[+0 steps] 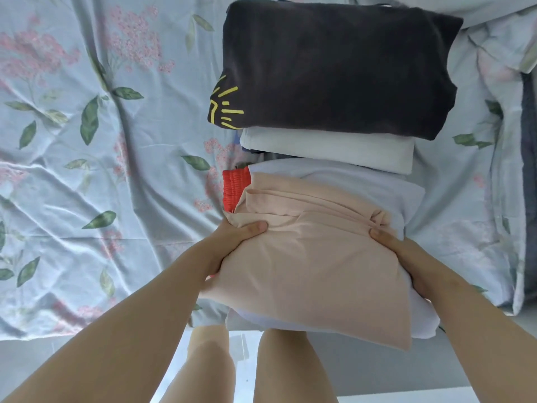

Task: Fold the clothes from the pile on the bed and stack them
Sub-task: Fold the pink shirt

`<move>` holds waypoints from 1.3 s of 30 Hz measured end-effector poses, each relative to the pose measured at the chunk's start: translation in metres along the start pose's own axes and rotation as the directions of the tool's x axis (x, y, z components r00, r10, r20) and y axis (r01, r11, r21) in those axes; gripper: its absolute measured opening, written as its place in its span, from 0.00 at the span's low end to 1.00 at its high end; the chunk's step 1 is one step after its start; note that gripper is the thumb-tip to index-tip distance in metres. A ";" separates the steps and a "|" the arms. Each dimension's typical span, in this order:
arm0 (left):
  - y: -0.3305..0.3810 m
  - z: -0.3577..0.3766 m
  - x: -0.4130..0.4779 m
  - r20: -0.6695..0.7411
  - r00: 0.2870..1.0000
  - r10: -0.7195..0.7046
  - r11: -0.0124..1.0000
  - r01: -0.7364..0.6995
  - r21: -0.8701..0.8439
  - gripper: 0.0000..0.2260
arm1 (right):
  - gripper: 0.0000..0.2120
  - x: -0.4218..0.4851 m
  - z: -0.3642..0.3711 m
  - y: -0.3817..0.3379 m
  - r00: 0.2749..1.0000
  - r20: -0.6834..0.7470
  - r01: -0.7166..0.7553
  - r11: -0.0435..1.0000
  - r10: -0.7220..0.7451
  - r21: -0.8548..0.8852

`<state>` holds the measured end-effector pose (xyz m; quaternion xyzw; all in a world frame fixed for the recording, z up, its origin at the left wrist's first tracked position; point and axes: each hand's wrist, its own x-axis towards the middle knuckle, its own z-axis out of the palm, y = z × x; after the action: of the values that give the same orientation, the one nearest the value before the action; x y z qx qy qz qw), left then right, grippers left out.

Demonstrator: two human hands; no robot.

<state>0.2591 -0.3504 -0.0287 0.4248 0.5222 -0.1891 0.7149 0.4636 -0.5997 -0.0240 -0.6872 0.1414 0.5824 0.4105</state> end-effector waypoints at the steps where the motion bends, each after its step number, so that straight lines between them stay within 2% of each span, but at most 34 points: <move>1: 0.001 -0.001 -0.001 0.049 0.999 0.013 1.000 -0.013 0.011 0.20 | 0.38 -0.001 0.001 0.000 1.000 0.013 -0.016 1.000 0.016 0.002; 3: 0.001 0.001 0.000 0.070 0.997 0.041 0.999 -0.043 0.021 0.14 | 0.35 -0.001 0.003 0.000 0.999 0.027 -0.022 1.000 0.022 0.000; 5: -0.003 0.003 0.001 0.061 0.992 0.106 0.993 -0.108 0.036 0.18 | 0.29 -0.002 0.005 0.000 1.000 0.015 -0.001 1.000 0.001 0.010; 6: -0.005 0.004 0.001 0.055 0.989 0.134 0.990 -0.136 0.043 0.21 | 0.29 -0.003 0.007 -0.001 1.000 0.007 0.013 1.000 -0.013 0.011; 8: -0.007 0.004 0.000 0.052 0.987 0.154 0.986 -0.157 0.054 0.24 | 0.36 -0.003 0.006 0.000 0.999 0.018 0.034 0.999 -0.034 -0.009; 11: -0.004 0.003 -0.004 0.085 0.985 0.149 0.987 -0.154 0.049 0.22 | 0.34 -0.005 0.007 -0.001 0.999 0.035 0.035 0.999 -0.034 -0.021; 14: -0.006 0.003 -0.011 0.095 0.981 0.168 0.985 -0.170 0.016 0.19 | 0.39 -0.015 0.009 -0.003 0.999 0.028 0.036 0.999 -0.036 -0.028; 15: -0.008 0.002 -0.016 0.087 0.982 0.170 0.985 -0.171 0.006 0.19 | 0.34 -0.020 0.012 -0.002 0.999 0.027 0.030 0.999 -0.029 -0.026; 17: -0.010 -0.004 -0.028 0.076 0.981 0.179 0.984 -0.179 -0.002 0.22 | 0.16 -0.034 0.021 -0.002 0.999 -0.038 0.039 0.999 -0.039 0.009; 18: -0.012 -0.009 -0.034 0.073 0.981 0.180 0.984 -0.180 -0.004 0.23 | 0.13 -0.041 0.029 -0.003 0.998 -0.052 0.031 0.999 -0.029 0.025; 21: -0.006 -0.033 -0.061 0.018 0.982 0.190 0.982 -0.190 -0.009 0.16 | 0.26 -0.057 0.056 -0.006 0.999 -0.021 0.042 0.999 -0.041 0.031; 22: -0.004 -0.044 -0.070 -0.002 0.981 0.194 0.981 -0.194 -0.012 0.14 | 0.27 -0.063 0.068 -0.010 0.998 -0.030 0.051 0.998 -0.050 0.039; 25: 0.011 -0.082 -0.110 -0.058 0.971 0.233 0.972 -0.234 -0.009 0.10 | 0.17 -0.080 0.110 -0.028 0.993 -0.019 0.121 0.991 -0.120 0.050; 26: 0.015 -0.097 -0.122 -0.070 0.966 0.250 0.968 -0.251 -0.011 0.09 | 0.16 -0.087 0.127 -0.036 0.989 -0.005 0.147 0.988 -0.146 0.048; 28: 0.023 -0.126 -0.154 -0.101 0.955 0.280 0.959 -0.284 -0.024 0.08 | 0.22 -0.103 0.159 -0.049 0.981 0.033 0.192 0.981 -0.193 0.033; 32: 0.036 -0.182 -0.221 -0.133 0.935 0.330 0.938 -0.341 -0.066 0.22 | 0.16 -0.137 0.226 -0.087 0.965 0.078 0.254 0.967 -0.252 -0.009; 35: 0.038 -0.213 -0.273 -0.188 0.897 0.401 0.892 -0.429 -0.144 0.19 | 0.24 -0.160 0.275 -0.121 0.921 0.153 0.374 0.924 -0.359 -0.079; 37: 0.033 -0.229 -0.303 -0.240 0.863 0.446 0.854 -0.490 -0.177 0.15 | 0.23 -0.177 0.301 -0.138 0.898 0.212 0.409 0.909 -0.384 -0.085; 39: 0.027 -0.241 -0.335 -0.324 0.827 0.460 0.815 -0.538 -0.216 0.11 | 0.32 -0.195 0.326 -0.152 0.876 0.291 0.430 0.896 -0.386 -0.107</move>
<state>0.0093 -0.1992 0.2642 0.4556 0.5013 0.1443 0.7213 0.2879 -0.3225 0.2211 -0.6506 -0.1125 0.5779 0.4797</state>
